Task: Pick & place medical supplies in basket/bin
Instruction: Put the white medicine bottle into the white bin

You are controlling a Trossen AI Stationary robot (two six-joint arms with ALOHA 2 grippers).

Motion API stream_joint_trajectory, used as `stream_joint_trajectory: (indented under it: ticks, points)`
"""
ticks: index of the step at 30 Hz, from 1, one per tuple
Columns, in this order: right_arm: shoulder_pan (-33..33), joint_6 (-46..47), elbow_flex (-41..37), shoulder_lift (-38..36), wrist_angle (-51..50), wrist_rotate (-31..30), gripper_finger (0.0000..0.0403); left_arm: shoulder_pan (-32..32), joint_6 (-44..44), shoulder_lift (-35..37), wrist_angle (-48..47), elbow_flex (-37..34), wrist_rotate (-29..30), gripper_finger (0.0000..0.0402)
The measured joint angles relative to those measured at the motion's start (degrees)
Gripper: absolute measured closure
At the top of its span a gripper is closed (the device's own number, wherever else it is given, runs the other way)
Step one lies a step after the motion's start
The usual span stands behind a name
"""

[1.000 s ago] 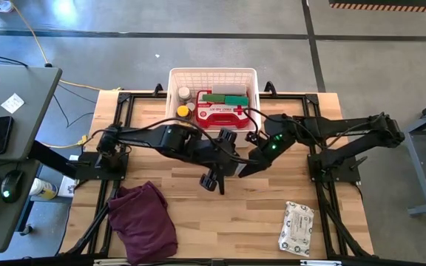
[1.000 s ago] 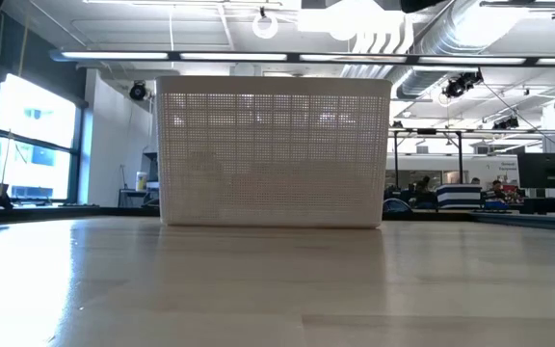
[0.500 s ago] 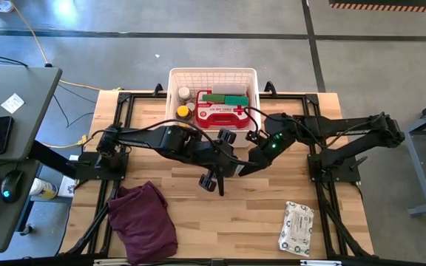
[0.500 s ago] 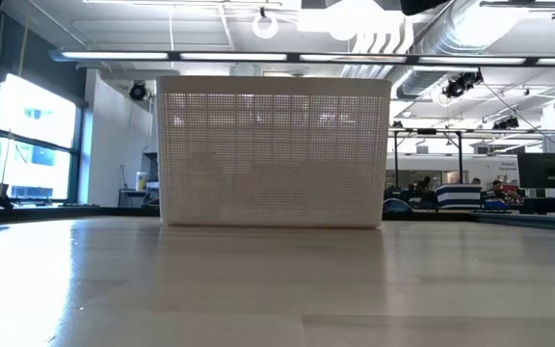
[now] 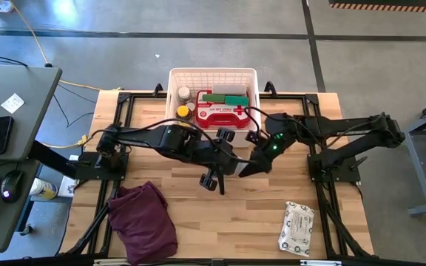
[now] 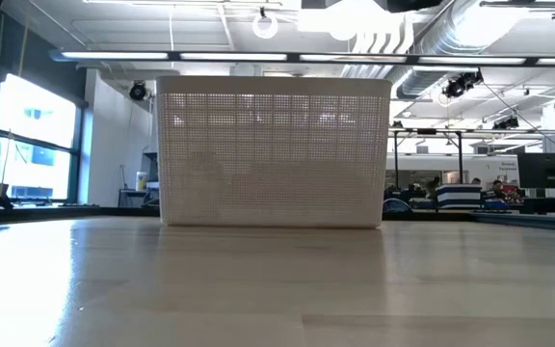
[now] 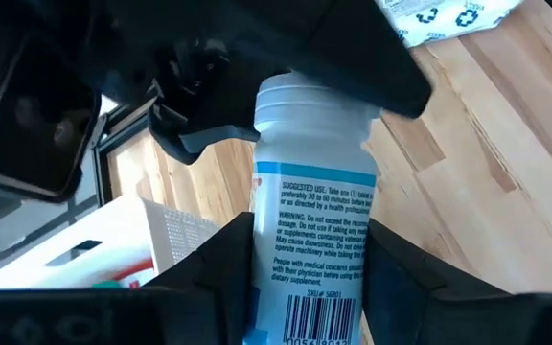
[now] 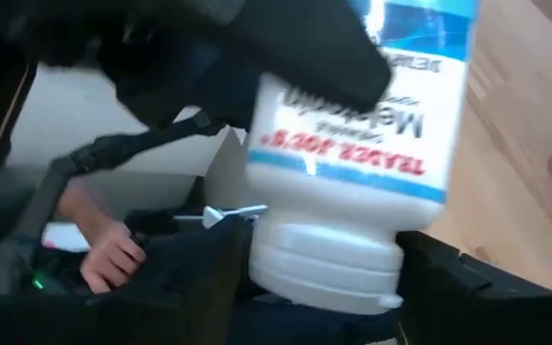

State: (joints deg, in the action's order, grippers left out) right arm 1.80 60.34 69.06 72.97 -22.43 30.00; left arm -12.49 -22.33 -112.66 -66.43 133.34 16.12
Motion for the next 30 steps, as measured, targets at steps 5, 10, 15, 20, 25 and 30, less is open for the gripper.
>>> stream_joint_trajectory:
  ticks: [5, 10, 15, 20, 25, 30]
  points:
    - [0.0, -8.0, -0.1, -1.7, 1.5, -1.4, 0.0158, 0.1, 1.7, 1.0, -0.1, 0.0, 0.5, 0.0214]
    - [0.0, -16.2, -0.1, -5.4, 2.5, -5.6, 0.0156, 0.3, 3.1, 3.1, 0.3, 0.3, 1.7, 0.0219]
    - [0.5, -27.7, 0.1, -10.0, 7.0, -16.2, 0.0155, 2.6, 11.4, 6.8, 2.9, 0.2, -2.4, 0.0216]
    - [1.2, -41.8, 0.1, -12.5, 15.4, -28.3, 0.0155, 6.1, 21.7, 10.1, 10.1, 0.3, -8.4, 0.0217]
    - [2.0, -52.4, 0.1, -12.8, 24.9, -36.3, 0.0155, 8.8, 28.2, 11.3, 19.1, 0.1, -11.4, 0.0214]
    - [1.9, -55.8, 0.2, -12.6, 31.8, -38.5, 0.0155, 10.0, 30.8, 11.4, 25.9, 0.1, -11.4, 0.0211]
